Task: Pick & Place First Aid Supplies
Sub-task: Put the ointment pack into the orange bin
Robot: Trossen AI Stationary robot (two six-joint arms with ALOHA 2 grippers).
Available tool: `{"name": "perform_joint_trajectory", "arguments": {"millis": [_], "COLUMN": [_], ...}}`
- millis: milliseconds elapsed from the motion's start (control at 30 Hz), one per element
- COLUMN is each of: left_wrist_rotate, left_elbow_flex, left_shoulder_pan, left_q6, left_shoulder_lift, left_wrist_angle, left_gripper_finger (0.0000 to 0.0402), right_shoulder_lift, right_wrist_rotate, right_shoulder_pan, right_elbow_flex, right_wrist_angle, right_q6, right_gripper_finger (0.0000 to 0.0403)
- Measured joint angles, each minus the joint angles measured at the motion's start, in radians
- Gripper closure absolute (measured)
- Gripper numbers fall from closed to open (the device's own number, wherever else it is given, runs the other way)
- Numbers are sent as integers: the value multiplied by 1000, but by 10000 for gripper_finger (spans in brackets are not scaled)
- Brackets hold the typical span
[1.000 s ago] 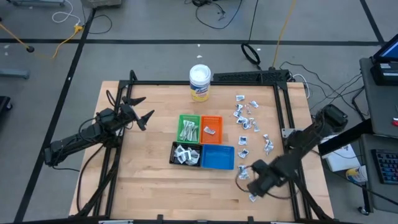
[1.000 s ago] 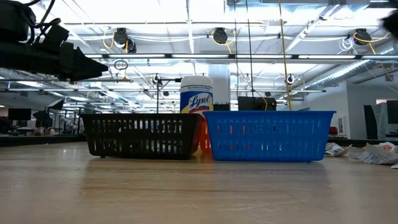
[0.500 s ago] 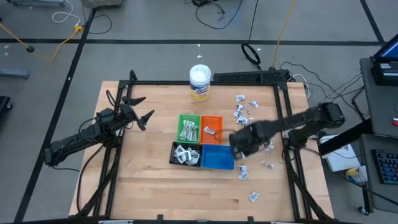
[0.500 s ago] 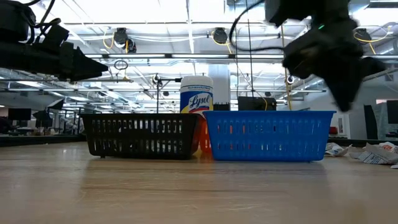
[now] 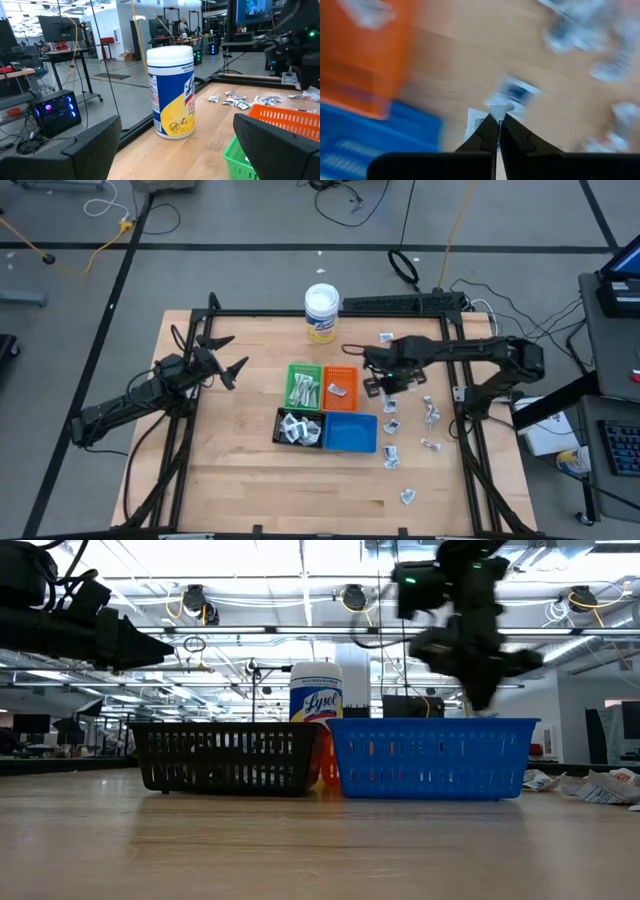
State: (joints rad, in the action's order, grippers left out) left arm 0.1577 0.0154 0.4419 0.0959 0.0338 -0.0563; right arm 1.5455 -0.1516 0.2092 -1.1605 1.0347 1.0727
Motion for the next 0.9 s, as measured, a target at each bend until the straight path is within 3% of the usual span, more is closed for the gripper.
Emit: {"name": "perform_joint_trajectory", "arguments": {"millis": [433, 900], "left_wrist_rotate": [0, 0], "left_elbow_flex": [0, 0], "left_shoulder_pan": [0, 0], "left_q6": [0, 0], "left_shoulder_lift": [0, 0], "left_wrist_angle": [0, 0], "left_gripper_finger": [9, 9], "right_shoulder_lift": [321, 507], "right_wrist_rotate": [12, 76], "right_shoulder_pan": [-1, -21], "right_elbow_flex": [-563, -594], "right_wrist_angle": [141, 66], "right_q6": [-158, -204], "right_gripper_finger": [403, 403]}}
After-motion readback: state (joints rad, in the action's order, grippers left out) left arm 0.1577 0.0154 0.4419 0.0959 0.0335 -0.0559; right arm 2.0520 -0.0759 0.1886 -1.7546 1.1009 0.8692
